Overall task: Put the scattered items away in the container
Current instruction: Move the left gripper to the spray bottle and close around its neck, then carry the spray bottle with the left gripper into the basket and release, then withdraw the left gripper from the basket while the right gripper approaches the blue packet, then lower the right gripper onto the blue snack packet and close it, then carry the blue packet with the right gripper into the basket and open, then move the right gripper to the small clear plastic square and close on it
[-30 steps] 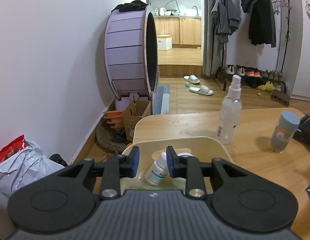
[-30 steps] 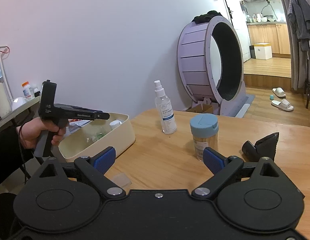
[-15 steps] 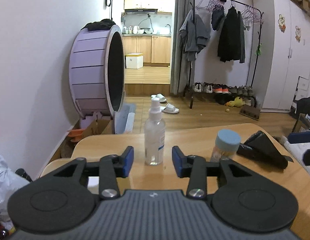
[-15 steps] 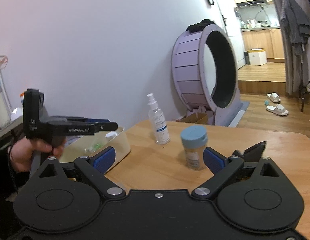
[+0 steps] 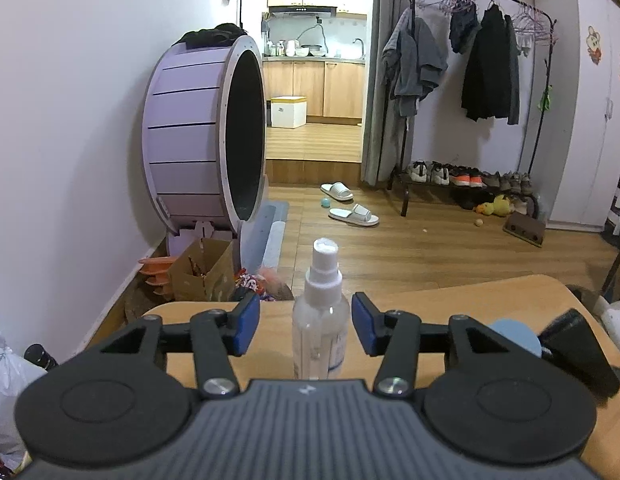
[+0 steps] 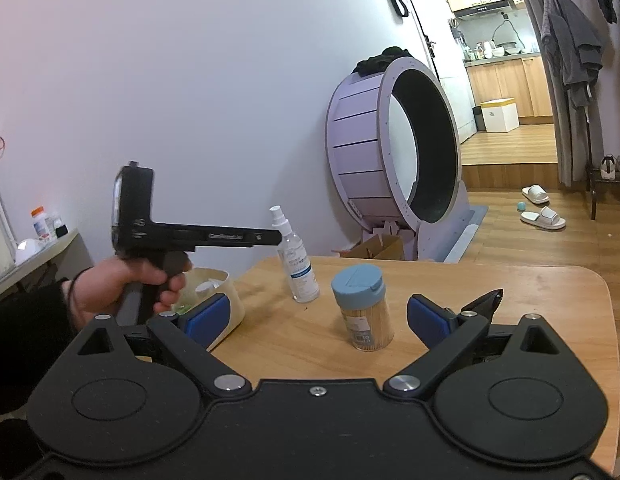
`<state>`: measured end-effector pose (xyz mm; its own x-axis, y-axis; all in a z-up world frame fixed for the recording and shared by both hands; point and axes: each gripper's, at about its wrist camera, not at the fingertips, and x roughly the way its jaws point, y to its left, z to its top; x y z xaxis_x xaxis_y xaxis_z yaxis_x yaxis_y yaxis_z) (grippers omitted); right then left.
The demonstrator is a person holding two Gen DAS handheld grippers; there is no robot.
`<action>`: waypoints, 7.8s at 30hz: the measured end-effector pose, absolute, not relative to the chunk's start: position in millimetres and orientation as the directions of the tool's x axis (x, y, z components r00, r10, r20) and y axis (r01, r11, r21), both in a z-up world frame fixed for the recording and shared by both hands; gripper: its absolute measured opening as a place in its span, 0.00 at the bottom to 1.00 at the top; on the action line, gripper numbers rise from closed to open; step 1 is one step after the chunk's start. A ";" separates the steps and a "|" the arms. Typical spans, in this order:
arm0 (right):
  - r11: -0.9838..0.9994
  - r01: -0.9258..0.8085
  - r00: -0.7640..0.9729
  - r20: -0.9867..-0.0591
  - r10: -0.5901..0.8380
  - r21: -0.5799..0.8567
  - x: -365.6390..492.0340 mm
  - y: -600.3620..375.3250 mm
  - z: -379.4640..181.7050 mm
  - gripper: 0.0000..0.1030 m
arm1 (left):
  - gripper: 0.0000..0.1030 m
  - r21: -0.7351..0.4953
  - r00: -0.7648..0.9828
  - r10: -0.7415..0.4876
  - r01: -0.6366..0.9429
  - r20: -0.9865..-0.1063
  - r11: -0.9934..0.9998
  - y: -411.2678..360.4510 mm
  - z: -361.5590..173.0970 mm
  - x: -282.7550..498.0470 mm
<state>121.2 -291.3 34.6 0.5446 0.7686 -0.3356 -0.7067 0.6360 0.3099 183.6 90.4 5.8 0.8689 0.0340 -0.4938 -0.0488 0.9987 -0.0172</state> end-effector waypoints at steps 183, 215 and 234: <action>0.518 -0.856 0.389 -0.647 0.655 0.010 69.2 -246.2 -8.7 0.49 | 0.59 -0.249 0.822 -0.321 0.225 -0.471 0.942 68.0 -16.6 -32.5; 0.284 -0.959 0.226 -0.615 0.756 -0.005 39.5 -20.0 24.4 0.65 | 0.59 -0.273 0.905 -0.011 -0.117 -0.425 0.955 175.6 21.7 -136.1; 0.384 -0.922 0.333 -0.598 0.729 -0.046 44.6 -96.8 40.6 0.71 | 0.59 -0.277 0.912 -0.081 -0.037 -0.402 0.960 155.6 22.2 -126.1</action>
